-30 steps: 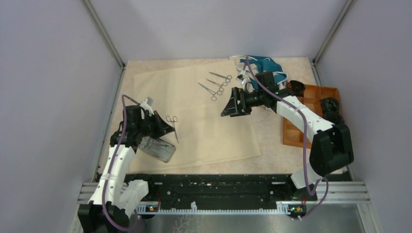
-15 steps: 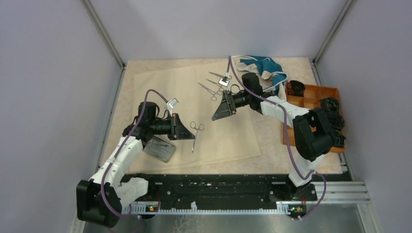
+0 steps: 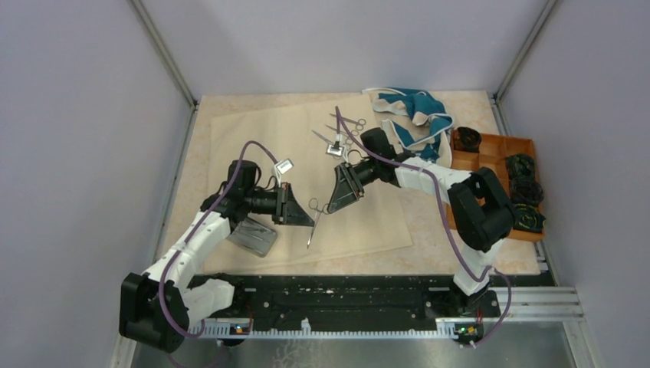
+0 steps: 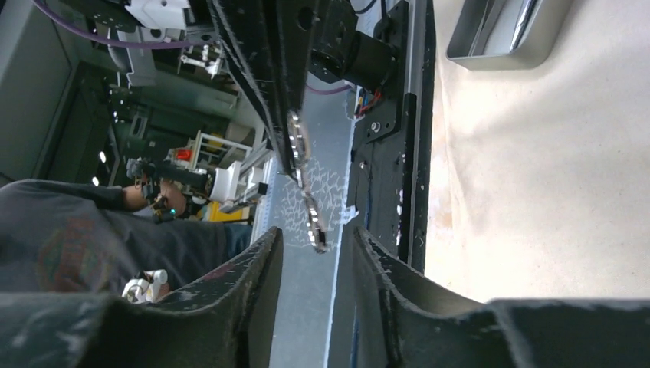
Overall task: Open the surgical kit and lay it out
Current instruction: Place the medical item in the surgical kit.
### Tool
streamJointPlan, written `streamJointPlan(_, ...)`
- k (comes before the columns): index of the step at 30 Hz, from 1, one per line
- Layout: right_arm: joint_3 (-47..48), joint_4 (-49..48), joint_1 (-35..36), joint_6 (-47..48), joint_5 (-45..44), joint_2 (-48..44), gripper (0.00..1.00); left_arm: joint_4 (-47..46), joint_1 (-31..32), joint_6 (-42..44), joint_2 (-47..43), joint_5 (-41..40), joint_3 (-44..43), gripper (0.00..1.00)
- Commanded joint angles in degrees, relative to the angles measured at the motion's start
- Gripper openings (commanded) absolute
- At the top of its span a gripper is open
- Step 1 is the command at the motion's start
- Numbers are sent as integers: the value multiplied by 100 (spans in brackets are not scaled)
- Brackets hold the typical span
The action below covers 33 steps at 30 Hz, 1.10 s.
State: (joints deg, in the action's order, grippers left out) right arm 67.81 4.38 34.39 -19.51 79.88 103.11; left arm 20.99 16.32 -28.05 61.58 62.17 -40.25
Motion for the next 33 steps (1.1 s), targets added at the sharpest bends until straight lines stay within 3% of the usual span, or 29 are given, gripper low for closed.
streamJointPlan(1, 304, 265, 124, 474, 295, 150, 35, -151, 102, 194, 39, 209, -271, 0)
streamJointPlan(10, 364, 395, 172, 632, 357, 146, 23, -32, 181, 295, 62, 253, -232, 0)
streamJointPlan(13, 380, 423, 169, 641, 382, 139, 14, -19, 196, 322, 63, 268, -221, 0)
streamJointPlan(21, 408, 485, 176, 685, 393, 76, 12, 93, 214, 445, 142, 312, -247, 0)
streamJointPlan(22, 416, 485, 175, 677, 403, 72, 11, 108, 214, 454, 162, 320, -247, 0)
streamJointPlan(24, 436, 499, 217, 672, 431, 69, 0, 125, 210, 482, 188, 305, -273, 0)
streamJointPlan(28, 372, 475, 235, 602, 161, -15, 0, 106, 214, 470, 258, 167, -354, 0)
streamJointPlan(30, 120, -86, 119, 115, -272, -226, 0, 236, 186, 500, 323, -89, -490, 23)
streamJointPlan(33, -1047, -3257, -410, -2335, -813, -673, 0, 380, 110, 608, 347, -304, -703, 52)
